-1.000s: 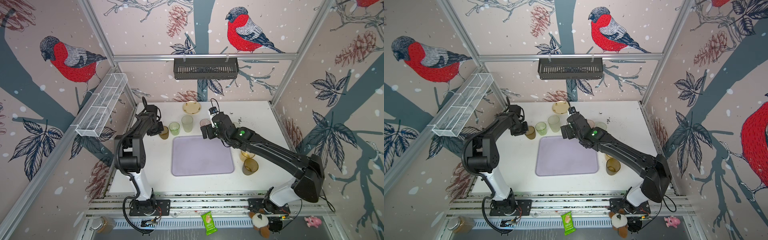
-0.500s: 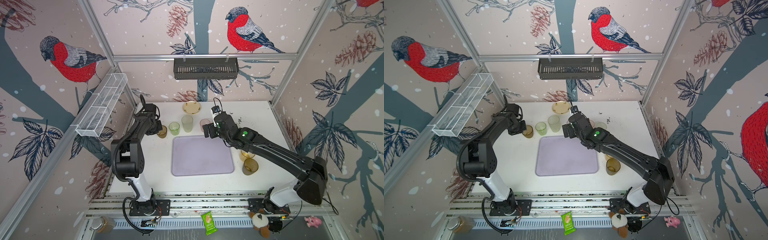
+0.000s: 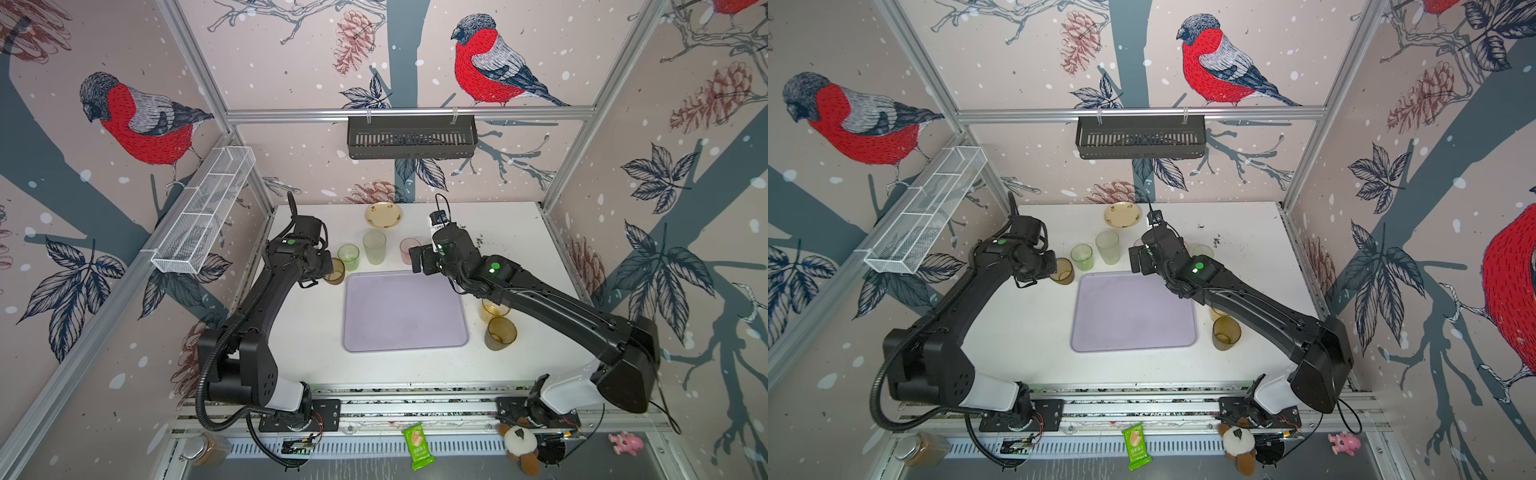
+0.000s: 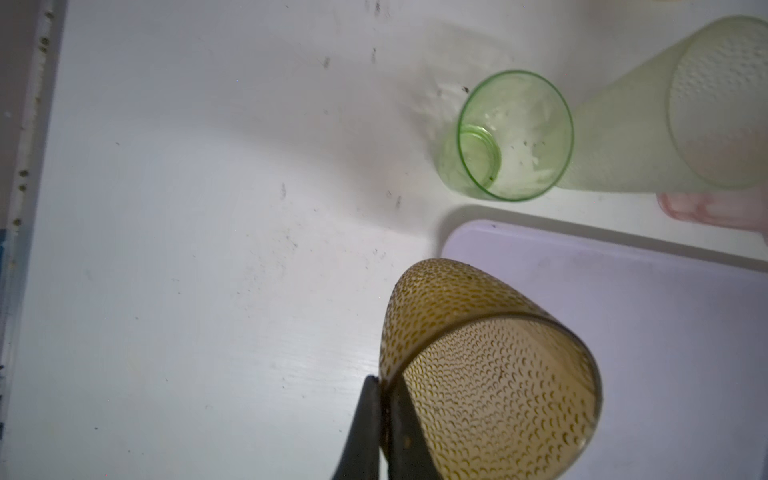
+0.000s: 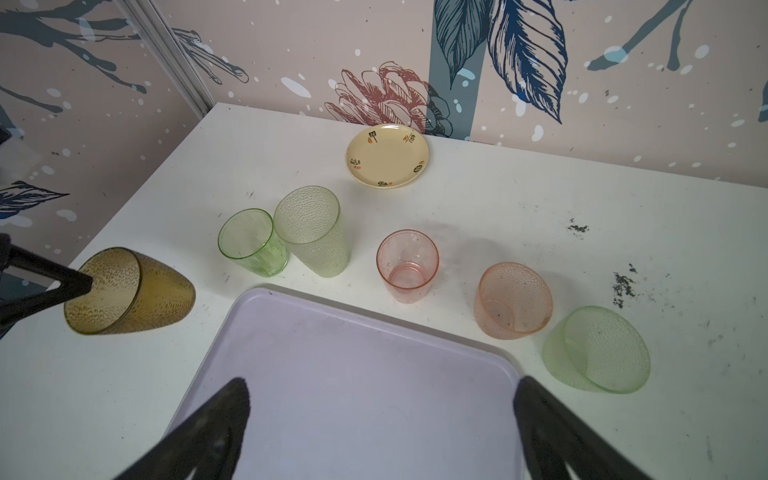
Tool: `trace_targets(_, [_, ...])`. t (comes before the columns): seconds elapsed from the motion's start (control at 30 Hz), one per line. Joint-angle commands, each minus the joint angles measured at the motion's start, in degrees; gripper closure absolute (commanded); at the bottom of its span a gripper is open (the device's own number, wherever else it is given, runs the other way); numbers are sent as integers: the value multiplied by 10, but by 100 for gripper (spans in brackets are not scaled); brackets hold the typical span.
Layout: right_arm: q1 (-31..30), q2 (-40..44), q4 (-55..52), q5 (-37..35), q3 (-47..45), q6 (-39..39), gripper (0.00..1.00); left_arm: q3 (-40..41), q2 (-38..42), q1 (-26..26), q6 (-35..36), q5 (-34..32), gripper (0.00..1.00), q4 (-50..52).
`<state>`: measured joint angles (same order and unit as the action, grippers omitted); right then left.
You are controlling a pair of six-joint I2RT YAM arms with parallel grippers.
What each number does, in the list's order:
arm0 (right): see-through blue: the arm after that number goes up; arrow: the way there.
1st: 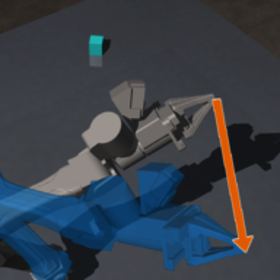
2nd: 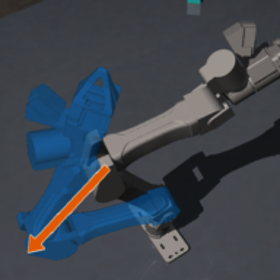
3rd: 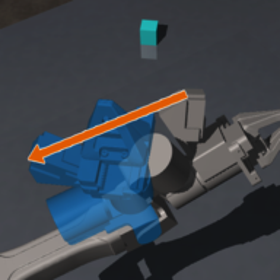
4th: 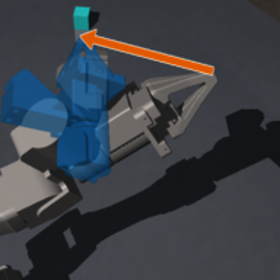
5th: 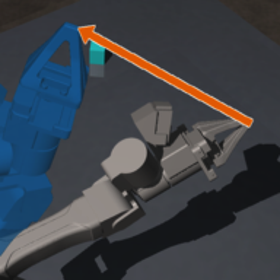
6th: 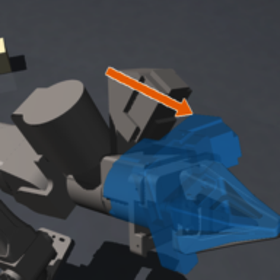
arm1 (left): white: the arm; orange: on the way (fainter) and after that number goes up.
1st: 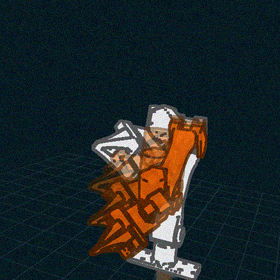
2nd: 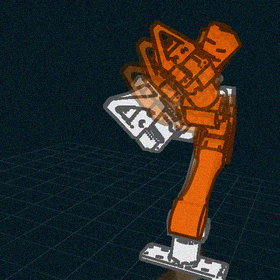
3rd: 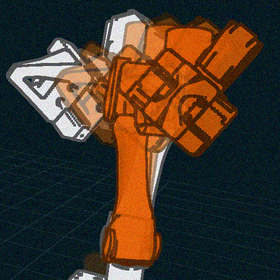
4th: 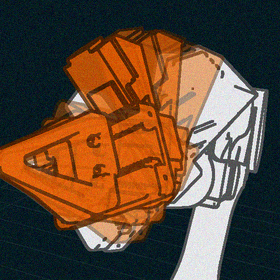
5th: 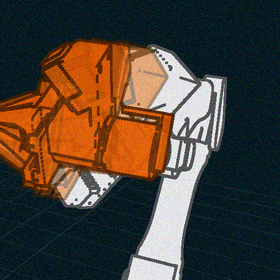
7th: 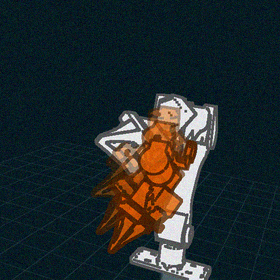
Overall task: Place the glasses into the tray
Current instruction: Pick up the glass from the top-left of the table, then place the glass on the tray.
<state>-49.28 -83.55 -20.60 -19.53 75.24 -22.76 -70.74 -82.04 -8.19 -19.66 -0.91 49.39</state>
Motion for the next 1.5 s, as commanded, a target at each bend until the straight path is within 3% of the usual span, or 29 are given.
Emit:
trace_targets(0.0, [2,4,3,10,-6,-22,0,25,25,-24,-31,33,100,28])
trace_targets(0.33, [8,6,-3,14,-17,-43,0,60,8,-84,-62,47,100,-14])
trace_targets(0.9, [15,53,10,8,-60,-57,0,6,-110,-89,-35,13,100,-49])
trace_targets(1.47, [18,53,16,5,-60,-56,0,6,-135,-89,-27,-8,100,-56])
